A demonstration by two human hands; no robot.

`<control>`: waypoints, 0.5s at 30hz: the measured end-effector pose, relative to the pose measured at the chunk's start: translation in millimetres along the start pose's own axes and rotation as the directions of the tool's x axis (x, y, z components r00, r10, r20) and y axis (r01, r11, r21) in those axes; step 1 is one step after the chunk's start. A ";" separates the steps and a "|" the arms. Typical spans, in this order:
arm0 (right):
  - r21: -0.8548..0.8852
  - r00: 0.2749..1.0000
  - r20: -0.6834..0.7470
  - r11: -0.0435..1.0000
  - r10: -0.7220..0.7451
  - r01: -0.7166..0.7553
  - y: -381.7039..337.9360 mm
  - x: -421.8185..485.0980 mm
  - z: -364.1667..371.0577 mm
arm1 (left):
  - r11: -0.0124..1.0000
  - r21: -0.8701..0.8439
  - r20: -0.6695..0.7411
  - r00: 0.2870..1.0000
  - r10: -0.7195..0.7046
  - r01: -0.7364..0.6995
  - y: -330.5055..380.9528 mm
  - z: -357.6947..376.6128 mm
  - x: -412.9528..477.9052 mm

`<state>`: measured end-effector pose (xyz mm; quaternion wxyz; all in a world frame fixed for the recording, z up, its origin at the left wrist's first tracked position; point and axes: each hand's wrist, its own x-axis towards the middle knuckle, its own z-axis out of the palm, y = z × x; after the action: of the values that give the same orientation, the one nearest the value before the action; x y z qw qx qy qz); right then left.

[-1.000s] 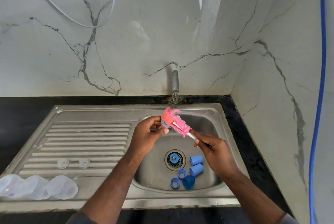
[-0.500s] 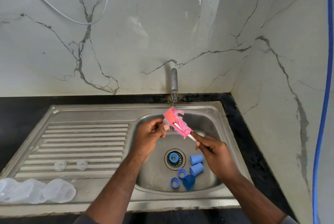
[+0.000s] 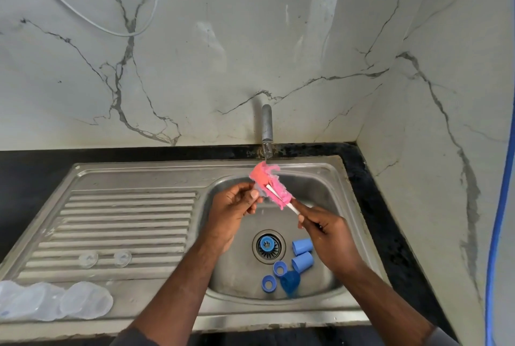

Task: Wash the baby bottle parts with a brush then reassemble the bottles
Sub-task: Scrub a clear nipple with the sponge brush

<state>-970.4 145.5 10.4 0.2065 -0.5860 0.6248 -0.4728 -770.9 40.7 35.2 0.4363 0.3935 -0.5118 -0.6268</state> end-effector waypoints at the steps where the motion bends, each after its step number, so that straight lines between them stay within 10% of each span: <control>1: -0.001 1.000 -0.019 1.000 -0.002 0.002 -2.2 3.8 2.1 | 1.000 0.006 0.025 1.000 -0.005 0.005 -1.7 6.3 -0.7; 7: -0.022 1.000 -0.006 1.000 -0.010 0.010 -2.4 2.4 1.1 | 0.958 -0.280 -0.060 0.995 -0.080 0.060 1.0 10.4 3.1; 15: -0.110 0.998 -0.048 0.993 -0.051 0.046 -1.6 6.1 -1.8 | 0.967 -0.214 -0.033 0.989 -0.147 0.136 -0.3 23.4 6.6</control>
<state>-972.4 140.7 14.4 0.1467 -0.5992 0.6404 -0.4576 -794.9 41.4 38.6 0.4421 0.3956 -0.4019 -0.6975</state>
